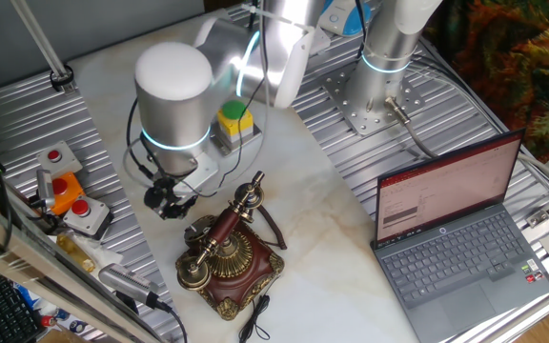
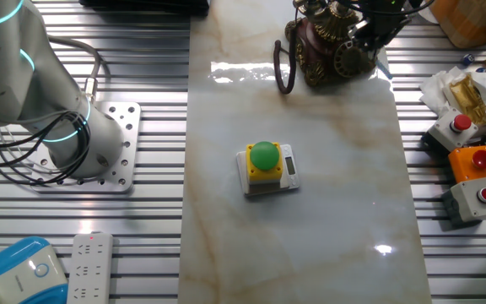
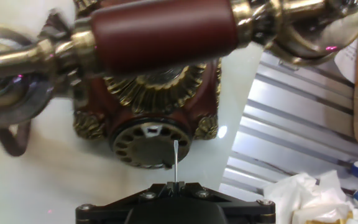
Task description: Dial a number on an old rotary phone
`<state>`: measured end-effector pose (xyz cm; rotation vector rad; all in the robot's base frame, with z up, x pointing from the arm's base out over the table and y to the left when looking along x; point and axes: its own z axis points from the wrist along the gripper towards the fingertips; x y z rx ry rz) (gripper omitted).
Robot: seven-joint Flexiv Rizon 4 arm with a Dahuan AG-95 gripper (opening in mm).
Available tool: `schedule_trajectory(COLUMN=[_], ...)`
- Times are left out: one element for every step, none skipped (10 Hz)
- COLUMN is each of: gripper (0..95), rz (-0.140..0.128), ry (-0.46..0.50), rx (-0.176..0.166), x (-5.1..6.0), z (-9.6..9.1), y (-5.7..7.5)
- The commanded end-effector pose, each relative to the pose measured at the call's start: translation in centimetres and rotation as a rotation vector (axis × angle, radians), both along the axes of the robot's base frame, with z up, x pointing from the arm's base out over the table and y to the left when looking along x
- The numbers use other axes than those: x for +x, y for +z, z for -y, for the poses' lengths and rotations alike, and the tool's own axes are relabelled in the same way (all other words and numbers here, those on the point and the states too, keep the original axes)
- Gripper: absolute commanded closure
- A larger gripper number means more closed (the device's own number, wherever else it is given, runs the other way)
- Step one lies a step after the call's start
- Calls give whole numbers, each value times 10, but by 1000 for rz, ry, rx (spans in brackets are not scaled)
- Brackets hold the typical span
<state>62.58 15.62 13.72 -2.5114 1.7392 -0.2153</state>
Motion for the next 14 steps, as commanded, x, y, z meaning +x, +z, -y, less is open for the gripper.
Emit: schedule_trajectory(gripper=[950, 950, 950, 950, 950, 950, 950, 950, 950, 950, 950, 950, 950, 950], rz=[0, 3, 3, 5, 4, 6, 7, 9, 9, 8, 8, 6, 5, -1], ry=[7, -1, -15, -22, -25, -26, -39, -43, -43, -43, -51, -58, -67, -79], rx=[-3, 1, 6, 6, 5, 8, 17, 15, 17, 19, 22, 22, 18, 23], x=[-3, -5, -5, -5, -5, -5, -5, -5, -5, -5, -5, -5, -5, -5], z=[3, 5, 5, 5, 5, 5, 5, 5, 5, 5, 5, 5, 5, 5], y=[1, 0, -1, -1, -1, -1, -1, -2, -2, -2, -2, -2, -2, -2])
